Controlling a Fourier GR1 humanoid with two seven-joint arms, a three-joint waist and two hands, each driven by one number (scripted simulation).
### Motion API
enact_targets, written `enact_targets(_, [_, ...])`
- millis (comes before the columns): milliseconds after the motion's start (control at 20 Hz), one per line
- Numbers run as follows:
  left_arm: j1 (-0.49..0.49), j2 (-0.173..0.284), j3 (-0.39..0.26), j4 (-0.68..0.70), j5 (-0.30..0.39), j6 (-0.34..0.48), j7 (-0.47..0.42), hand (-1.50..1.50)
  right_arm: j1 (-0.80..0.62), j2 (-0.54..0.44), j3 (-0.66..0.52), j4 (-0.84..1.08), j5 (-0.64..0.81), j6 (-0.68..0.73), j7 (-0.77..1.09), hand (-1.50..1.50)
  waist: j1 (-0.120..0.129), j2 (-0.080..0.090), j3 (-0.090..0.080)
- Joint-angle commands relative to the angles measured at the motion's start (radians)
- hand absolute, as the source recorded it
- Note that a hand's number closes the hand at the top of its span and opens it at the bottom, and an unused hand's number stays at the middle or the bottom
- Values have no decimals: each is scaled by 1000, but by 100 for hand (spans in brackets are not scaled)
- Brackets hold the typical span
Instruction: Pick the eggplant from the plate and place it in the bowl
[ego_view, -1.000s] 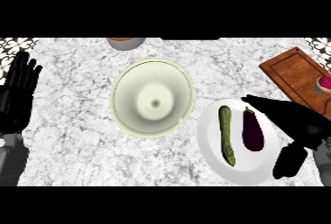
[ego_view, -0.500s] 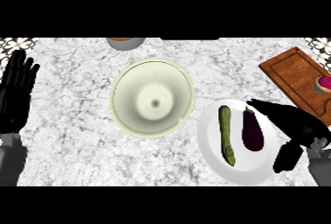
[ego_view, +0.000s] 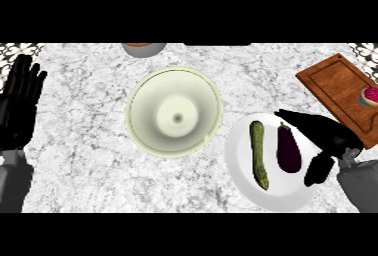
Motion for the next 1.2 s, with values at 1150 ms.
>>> enact_targets(1150, [26, -77, 18, -37, -72, -18, 9, 0, -24, 146, -57, 439, 351, -187, -231, -150, 2, 0, 0])
